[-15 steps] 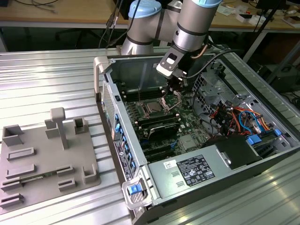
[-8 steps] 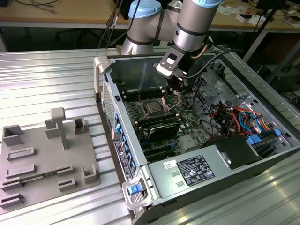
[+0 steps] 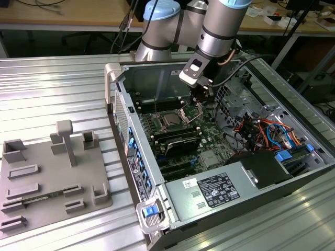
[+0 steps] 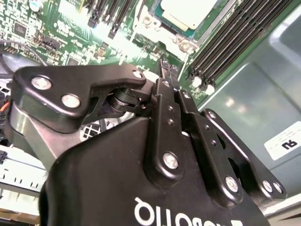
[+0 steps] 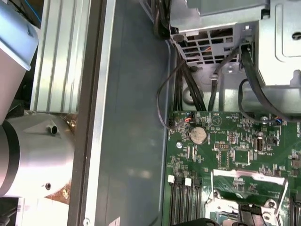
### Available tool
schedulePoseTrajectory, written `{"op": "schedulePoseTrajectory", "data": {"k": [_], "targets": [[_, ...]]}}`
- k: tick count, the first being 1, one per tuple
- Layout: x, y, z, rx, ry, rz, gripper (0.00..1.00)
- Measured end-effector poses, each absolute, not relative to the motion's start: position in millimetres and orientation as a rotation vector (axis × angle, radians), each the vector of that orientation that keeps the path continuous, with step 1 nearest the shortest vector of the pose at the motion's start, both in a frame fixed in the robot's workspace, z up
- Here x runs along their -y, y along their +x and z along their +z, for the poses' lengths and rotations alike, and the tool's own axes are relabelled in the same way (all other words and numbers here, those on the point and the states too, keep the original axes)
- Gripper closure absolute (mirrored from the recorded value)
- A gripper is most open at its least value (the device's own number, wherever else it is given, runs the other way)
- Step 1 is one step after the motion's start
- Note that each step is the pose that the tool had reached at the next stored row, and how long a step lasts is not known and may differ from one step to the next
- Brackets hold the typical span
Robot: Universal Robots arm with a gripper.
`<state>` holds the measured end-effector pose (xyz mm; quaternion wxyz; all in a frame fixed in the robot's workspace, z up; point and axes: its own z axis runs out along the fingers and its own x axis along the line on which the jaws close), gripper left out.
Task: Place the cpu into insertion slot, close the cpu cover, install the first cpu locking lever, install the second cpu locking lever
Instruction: 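Close the cpu cover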
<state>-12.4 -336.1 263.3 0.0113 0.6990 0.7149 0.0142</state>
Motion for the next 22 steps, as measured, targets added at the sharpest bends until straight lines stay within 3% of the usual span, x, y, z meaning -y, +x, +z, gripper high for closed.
{"op": "schedulePoseTrajectory", "data": {"k": [13, 22], "targets": [[336, 34, 264, -2.230, 2.181, 0.045, 0.89], [335, 39, 246, -2.235, 2.176, 0.043, 0.89]]}}
